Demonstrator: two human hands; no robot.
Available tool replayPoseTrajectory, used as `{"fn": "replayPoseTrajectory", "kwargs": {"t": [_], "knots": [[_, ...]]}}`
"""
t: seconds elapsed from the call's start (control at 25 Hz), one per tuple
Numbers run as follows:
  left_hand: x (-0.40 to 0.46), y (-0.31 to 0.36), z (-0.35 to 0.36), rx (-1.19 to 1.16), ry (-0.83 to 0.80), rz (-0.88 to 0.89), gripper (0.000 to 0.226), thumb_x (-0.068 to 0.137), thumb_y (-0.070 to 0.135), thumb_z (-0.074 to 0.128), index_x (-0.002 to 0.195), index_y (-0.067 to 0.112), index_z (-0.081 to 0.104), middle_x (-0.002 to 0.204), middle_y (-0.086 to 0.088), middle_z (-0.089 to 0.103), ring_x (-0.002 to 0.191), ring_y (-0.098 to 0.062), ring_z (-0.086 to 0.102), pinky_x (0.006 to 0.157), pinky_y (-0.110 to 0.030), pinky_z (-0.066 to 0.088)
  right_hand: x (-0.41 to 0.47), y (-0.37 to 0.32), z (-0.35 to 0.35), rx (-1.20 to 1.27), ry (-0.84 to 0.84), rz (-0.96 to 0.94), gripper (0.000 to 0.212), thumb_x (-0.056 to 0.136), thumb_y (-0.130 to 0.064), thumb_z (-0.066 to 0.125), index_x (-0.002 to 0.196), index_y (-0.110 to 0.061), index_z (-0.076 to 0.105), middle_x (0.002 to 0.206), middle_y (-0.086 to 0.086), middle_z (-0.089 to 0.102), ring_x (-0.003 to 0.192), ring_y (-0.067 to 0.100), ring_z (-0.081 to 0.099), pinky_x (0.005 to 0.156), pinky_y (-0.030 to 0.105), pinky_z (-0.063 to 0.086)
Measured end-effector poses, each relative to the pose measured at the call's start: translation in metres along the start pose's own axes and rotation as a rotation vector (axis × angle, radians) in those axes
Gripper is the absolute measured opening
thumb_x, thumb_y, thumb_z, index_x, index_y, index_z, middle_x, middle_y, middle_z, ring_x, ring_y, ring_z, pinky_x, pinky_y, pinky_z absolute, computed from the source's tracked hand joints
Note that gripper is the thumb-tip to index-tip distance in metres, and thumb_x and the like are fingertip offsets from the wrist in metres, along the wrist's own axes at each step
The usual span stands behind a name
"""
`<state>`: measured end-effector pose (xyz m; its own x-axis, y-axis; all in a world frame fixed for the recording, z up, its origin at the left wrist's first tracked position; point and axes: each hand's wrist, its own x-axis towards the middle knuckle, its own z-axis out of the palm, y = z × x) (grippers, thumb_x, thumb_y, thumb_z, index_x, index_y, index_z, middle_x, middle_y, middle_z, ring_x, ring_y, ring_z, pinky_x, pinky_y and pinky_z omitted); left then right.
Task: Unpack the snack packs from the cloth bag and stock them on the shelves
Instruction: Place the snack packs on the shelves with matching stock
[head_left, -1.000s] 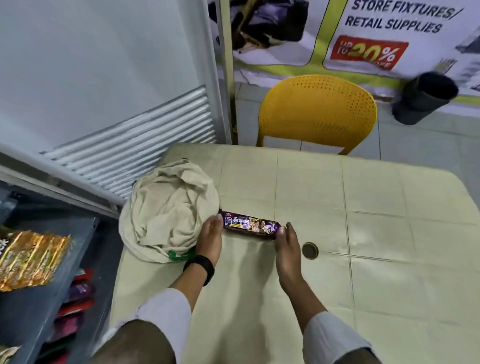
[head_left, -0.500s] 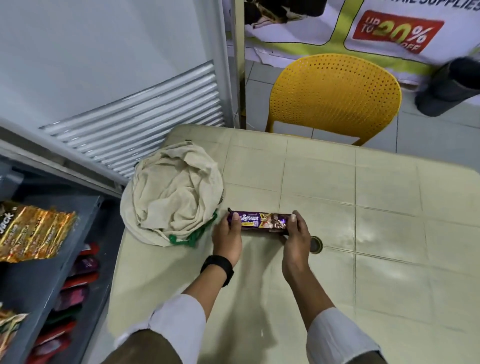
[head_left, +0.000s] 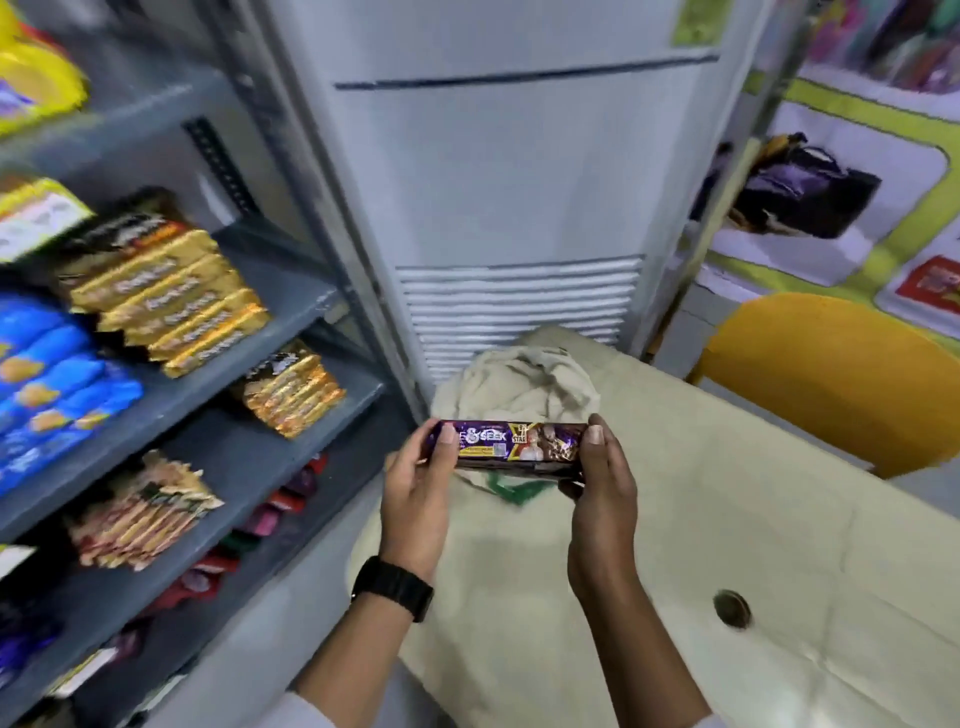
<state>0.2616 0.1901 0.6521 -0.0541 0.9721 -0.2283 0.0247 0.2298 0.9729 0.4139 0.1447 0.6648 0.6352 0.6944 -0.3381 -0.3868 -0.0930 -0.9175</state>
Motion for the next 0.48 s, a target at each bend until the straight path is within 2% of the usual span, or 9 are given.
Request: {"fn": "replayPoseTrajectory", "kwargs": {"t": [0.08,0.12,0.24,0.32,0.4,0.48], "knots": [[-0.002,0.037,-0.055,-0.038,0.120,0.076,0.053,0.080,0.070,0.069,0.121,0.036,0.071,0.133,0.000,0.063,0.122,-0.008,0.062,0.111,-0.038,0.044,-0.029,-0.012,0.050,0.005,-0.161,-0.051,0.038,0.104,-0.039,0.052,0.140,-0.031,0.059,0.133,-0.007,0.067,0.123,0.013,0.063,0.103,0.039,0.049],[-0.009,0.055,-0.086,-0.046,0.197,0.111,0.050,0.080,0.072,0.067,0.118,0.039,0.072,0.130,0.001,0.066,0.122,-0.011,0.063,0.112,-0.042,0.044,-0.049,-0.016,0.076,0.015,-0.252,-0.067,0.039,0.103,-0.037,0.053,0.142,-0.032,0.057,0.134,-0.011,0.066,0.123,0.010,0.062,0.104,0.038,0.049],[-0.040,0.100,-0.201,-0.141,0.414,0.209,0.017,0.093,0.052,0.063,0.098,0.044,0.077,0.110,0.012,0.076,0.108,-0.006,0.068,0.102,-0.037,0.049,-0.133,-0.016,0.161,-0.013,-0.549,-0.137,0.049,0.100,-0.040,0.059,0.148,-0.033,0.051,0.141,-0.015,0.061,0.127,0.005,0.060,0.111,0.041,0.048],[-0.067,0.118,-0.269,-0.181,0.504,0.255,0.018,0.094,0.048,0.064,0.089,0.040,0.079,0.102,0.012,0.075,0.097,-0.013,0.069,0.094,-0.039,0.051,-0.186,-0.007,0.210,-0.013,-0.662,-0.170,0.051,0.099,-0.039,0.061,0.148,-0.031,0.051,0.137,-0.018,0.063,0.127,0.008,0.061,0.111,0.049,0.048],[-0.096,0.131,-0.343,-0.156,0.592,0.274,0.018,0.093,0.049,0.064,0.082,0.047,0.078,0.092,0.021,0.074,0.091,-0.004,0.067,0.096,-0.041,0.051,-0.248,0.011,0.258,-0.003,-0.743,-0.188,0.051,0.095,-0.041,0.066,0.144,-0.030,0.057,0.134,-0.012,0.067,0.127,0.013,0.063,0.109,0.056,0.047],[-0.125,0.136,-0.408,-0.152,0.675,0.297,0.027,0.094,0.046,0.063,0.073,0.055,0.075,0.084,0.033,0.073,0.086,0.011,0.065,0.103,-0.041,0.051,-0.305,0.031,0.297,-0.009,-0.821,-0.191,0.037,0.094,-0.043,0.066,0.130,-0.038,0.067,0.129,-0.008,0.072,0.124,0.016,0.065,0.107,0.059,0.047]]}}
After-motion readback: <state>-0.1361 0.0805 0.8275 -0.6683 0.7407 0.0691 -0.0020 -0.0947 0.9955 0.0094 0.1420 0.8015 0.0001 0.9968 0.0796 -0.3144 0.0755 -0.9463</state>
